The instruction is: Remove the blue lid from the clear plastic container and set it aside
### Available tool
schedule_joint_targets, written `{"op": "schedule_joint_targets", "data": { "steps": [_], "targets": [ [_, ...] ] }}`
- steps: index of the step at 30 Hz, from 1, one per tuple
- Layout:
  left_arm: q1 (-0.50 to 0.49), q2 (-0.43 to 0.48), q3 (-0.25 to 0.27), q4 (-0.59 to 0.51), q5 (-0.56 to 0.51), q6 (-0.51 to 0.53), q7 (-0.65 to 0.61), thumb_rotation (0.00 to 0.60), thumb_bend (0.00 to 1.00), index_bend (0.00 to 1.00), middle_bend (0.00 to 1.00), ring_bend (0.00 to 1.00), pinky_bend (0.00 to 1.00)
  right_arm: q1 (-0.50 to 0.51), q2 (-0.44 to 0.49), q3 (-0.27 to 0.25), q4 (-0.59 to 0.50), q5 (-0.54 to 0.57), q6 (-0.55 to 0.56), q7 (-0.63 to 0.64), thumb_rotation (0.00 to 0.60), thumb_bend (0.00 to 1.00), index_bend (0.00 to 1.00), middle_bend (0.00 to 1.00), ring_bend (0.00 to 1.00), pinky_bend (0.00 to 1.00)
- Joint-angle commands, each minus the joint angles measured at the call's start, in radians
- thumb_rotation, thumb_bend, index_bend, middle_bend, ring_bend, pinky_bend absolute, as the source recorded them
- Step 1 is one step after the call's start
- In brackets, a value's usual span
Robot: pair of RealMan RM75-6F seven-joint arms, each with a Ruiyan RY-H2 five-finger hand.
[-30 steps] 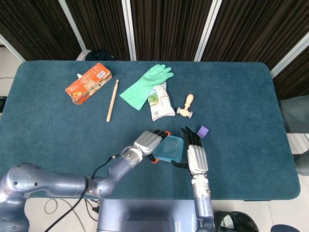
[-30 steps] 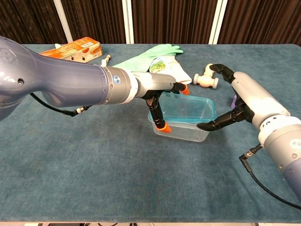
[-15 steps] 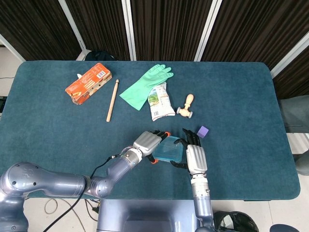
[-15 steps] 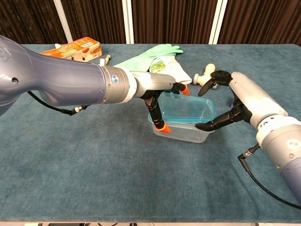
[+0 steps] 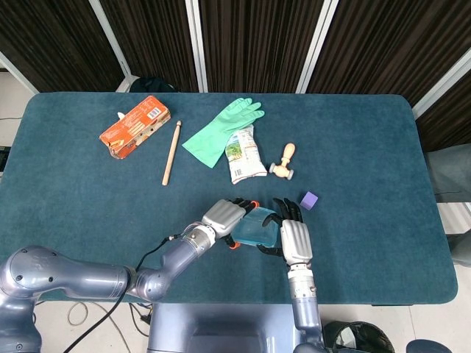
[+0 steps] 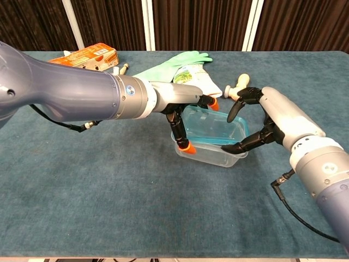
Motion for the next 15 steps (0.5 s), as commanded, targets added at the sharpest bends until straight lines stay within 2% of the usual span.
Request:
{"op": "schedule_joint_targets", "data": {
  "steps": [1, 15],
  "targets": [
    [0.001, 0.006, -0.001, -0.002, 0.004, 0.001, -0.006, 0.600, 0.28, 0.15, 0.22, 0.13, 0.29, 0.003, -0.001, 0.004, 0.005, -0.001, -0.002, 0.001, 0.600, 0.59, 0.53, 0.16, 0.00, 0.00],
    [0.011, 0.023, 0.014, -0.007, 0.042, 0.025, -0.011, 0.600, 0.24, 0.15, 0.20, 0.12, 0.28, 0.009, 0.003, 0.018, 0.009, 0.003, -0.006, -0.004, 0.600, 0.62, 0.55, 0.17, 0.00, 0.00]
  ]
}}
